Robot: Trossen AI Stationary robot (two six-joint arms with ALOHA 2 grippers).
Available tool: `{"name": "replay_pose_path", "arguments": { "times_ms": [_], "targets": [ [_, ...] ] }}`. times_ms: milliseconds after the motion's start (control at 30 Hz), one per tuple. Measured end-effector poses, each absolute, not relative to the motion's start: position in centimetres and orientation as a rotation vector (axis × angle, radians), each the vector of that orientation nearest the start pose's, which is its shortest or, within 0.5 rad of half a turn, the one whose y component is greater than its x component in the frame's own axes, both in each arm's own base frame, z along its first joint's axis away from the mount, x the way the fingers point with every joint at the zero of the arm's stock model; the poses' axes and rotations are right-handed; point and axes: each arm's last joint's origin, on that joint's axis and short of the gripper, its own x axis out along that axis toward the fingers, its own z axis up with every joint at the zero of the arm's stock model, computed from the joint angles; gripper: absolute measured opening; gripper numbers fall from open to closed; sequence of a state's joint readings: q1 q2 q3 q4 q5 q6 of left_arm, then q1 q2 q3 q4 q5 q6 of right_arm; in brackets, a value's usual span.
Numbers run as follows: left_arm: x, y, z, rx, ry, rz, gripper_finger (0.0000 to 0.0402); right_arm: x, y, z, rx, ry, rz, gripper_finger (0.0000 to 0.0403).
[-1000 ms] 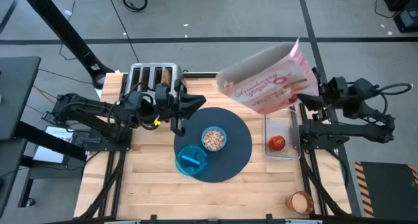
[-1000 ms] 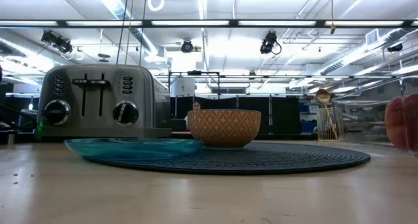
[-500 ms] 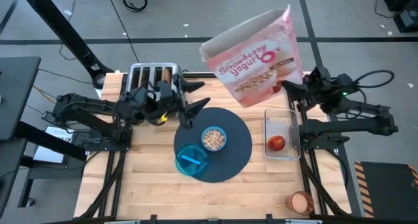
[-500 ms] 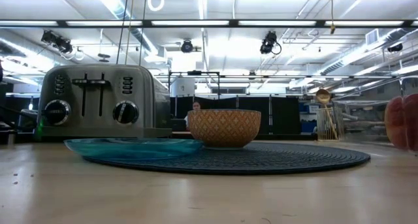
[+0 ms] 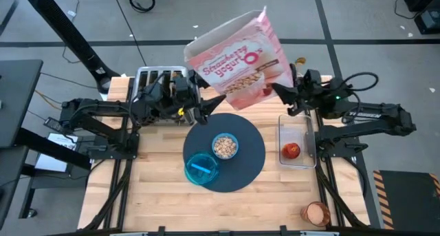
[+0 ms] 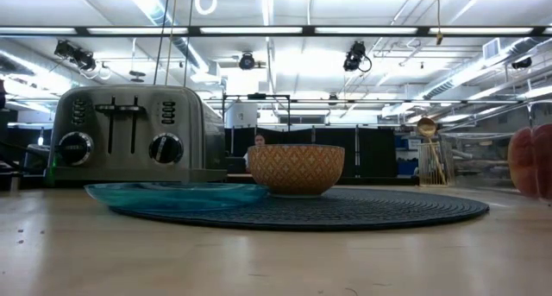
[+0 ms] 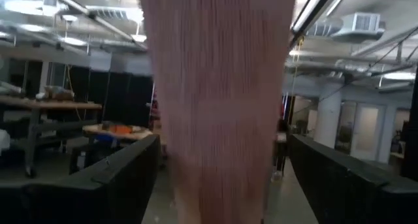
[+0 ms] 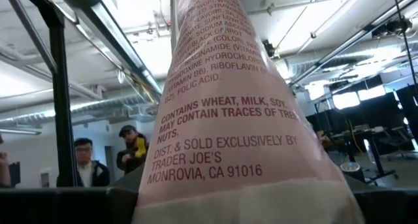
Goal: Arrange a breakfast setting
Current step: Pour the cereals from the pink cereal box into the blue bowl
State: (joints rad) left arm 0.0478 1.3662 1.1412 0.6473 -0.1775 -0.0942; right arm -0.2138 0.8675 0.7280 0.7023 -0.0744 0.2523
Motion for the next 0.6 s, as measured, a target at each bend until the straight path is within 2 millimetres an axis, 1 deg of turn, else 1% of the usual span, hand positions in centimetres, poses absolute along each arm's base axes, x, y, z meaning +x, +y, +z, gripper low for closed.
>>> {"name": "replay_pose_path", "arguments": {
  "times_ms": [167, 267, 433, 600],
  "targets": [
    [30.5, 2.5, 40.7, -0.111, -0.466, 0.21, 0.0338, 18.9, -3.9, 37.8, 0.17, -0.574, -0.066, 0.0189],
    [30.4, 2.8, 41.0, -0.126, -0.496, 0.215, 0.032, 19.3, -4.0, 37.6, 0.173, -0.577, -0.073, 0.0189],
    [30.1, 3.4, 41.3, -0.17, -0.534, 0.221, 0.0264, 19.9, -4.2, 37.4, 0.178, -0.586, -0.09, 0.0189],
    [30.1, 3.9, 41.3, -0.181, -0.541, 0.229, 0.0189, 20.3, -4.3, 37.2, 0.178, -0.584, -0.092, 0.0189]
  ]
}}
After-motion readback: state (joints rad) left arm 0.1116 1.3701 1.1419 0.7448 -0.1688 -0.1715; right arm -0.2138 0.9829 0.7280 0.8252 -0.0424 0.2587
